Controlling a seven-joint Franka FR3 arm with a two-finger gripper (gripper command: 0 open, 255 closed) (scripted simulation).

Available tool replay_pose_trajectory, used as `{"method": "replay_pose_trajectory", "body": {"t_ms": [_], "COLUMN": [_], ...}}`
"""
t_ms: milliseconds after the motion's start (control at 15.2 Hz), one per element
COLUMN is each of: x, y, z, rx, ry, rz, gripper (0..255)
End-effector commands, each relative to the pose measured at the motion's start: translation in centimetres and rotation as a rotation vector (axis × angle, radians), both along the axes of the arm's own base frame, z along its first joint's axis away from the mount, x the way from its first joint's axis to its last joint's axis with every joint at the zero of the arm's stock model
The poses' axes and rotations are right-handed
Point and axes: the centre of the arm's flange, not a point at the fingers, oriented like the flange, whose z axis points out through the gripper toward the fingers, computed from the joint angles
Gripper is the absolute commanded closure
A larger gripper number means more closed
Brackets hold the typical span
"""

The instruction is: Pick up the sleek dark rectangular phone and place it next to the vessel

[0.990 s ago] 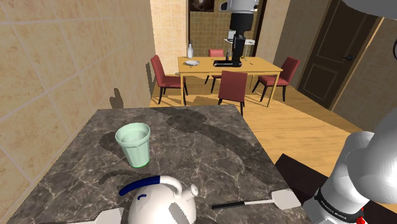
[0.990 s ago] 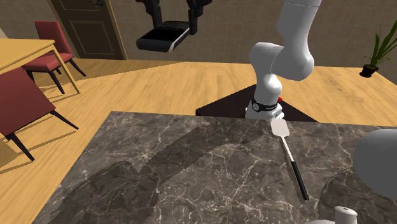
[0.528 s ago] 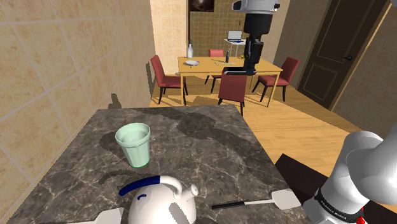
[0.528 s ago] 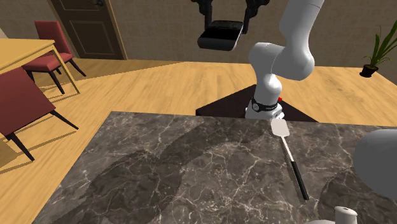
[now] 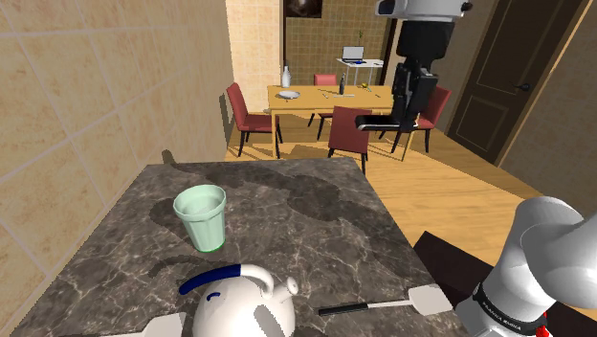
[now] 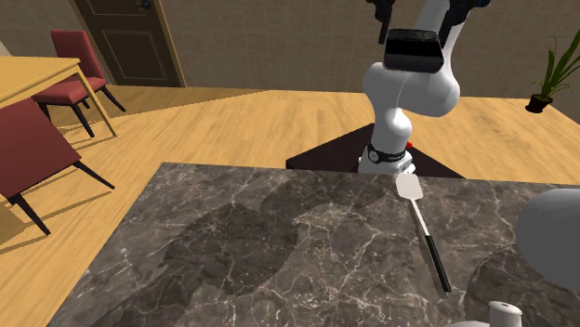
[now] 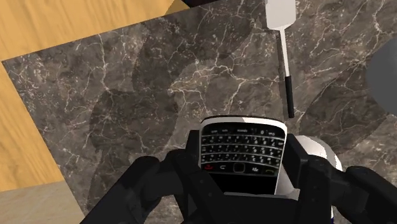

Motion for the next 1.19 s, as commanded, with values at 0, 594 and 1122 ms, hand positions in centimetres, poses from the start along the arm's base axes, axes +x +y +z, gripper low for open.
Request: {"method": "replay_pose_trajectory", "body": {"t_ms": [0, 594, 1122], "x": [-2.6, -13.0, -22.3], "y": [1.1, 6.7, 11.7], "z": [0.1, 0.1, 0.1], "rx": [0.0, 0.0, 0.0], "ry": [0.0, 0.0, 0.0], "rz": [-0.001, -0.001, -0.001], "gripper": [255, 255, 255]}}
